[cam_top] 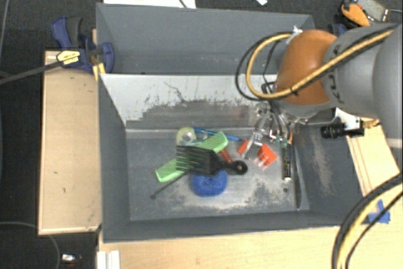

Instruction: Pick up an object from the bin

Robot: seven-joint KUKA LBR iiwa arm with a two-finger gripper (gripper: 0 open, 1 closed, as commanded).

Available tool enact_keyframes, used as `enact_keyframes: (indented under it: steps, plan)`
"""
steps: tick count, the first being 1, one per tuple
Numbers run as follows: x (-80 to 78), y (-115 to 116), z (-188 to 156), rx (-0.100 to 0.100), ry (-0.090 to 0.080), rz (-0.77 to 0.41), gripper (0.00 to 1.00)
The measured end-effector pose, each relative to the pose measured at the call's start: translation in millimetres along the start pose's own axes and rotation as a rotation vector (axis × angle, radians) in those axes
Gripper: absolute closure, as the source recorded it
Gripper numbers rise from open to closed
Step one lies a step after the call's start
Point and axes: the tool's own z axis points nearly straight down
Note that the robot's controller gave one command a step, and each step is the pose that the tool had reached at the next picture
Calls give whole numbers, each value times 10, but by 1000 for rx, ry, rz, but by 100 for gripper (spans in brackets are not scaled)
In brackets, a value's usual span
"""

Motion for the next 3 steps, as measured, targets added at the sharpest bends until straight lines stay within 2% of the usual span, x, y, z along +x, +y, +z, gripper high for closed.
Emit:
enact_keyframes:
  steps: [1,2,3]
  plan:
    - [253,591,278,-1,-4,-94,0]
    - [386,810,422,4,-1,1,100]
    - [386,810,421,4,-1,0,100]
